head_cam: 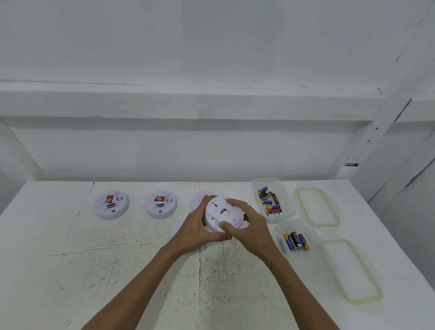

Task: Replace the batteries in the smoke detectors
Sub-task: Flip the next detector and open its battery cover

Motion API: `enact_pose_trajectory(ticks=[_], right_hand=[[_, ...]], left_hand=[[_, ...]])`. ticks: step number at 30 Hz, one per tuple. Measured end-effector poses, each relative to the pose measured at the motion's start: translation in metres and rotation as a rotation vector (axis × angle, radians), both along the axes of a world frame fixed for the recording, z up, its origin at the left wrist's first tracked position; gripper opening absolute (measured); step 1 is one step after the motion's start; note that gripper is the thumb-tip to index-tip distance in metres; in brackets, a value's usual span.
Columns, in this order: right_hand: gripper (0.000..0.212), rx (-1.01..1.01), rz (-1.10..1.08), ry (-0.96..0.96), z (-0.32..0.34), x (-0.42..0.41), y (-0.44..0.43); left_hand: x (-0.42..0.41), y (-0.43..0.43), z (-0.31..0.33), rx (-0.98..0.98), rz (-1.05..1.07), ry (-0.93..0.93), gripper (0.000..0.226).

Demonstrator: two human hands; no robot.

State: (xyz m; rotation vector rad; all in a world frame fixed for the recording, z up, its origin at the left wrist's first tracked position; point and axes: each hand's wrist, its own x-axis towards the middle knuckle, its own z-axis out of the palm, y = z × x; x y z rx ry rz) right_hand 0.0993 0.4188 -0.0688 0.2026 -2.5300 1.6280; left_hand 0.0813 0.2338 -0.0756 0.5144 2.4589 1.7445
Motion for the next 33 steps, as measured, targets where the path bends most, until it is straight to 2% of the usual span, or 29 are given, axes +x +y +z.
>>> enact_pose_trajectory(ticks=[6, 10, 14, 16, 18, 22, 29, 33], right_hand=[[0.064, 0.058, -0.026, 0.017, -0.005, 0.000, 0.007], [0.064, 0.144, -0.035, -0.045, -0.019, 0.005, 0.011], [0.062, 0.237, -0.050, -0.166, -0.038, 0.015, 0.013], [0.071, 0.330, -0.058, -0.181, -0.044, 0.018, 0.014], [0.078, 0.412, -0.058, -0.183, -0.051, 0.019, 0.016], [0.069, 0.493, -0.071, -0.174, -0.053, 0.019, 0.015], [0.074, 0.624, -0.091, -0.160, -0.051, 0.019, 0.014], [0.074, 0.624, -0.082, -0.179, -0.049, 0.016, 0.012]], left_hand=[[0.003, 0.010, -0.010, 0.074, 0.019, -0.135, 0.114], [0.012, 0.025, -0.027, 0.051, 0.075, -0.174, 0.096], [0.022, 0.033, -0.047, -0.038, 0.118, -0.072, 0.069], [0.027, 0.035, -0.058, -0.080, 0.089, -0.019, 0.065], [0.029, 0.033, -0.070, -0.079, 0.090, 0.014, 0.070], [0.028, 0.030, -0.089, -0.061, 0.121, -0.017, 0.077], [0.027, 0.034, -0.101, -0.054, 0.158, -0.059, 0.086], [0.024, 0.036, -0.109, -0.034, 0.201, -0.094, 0.096]])
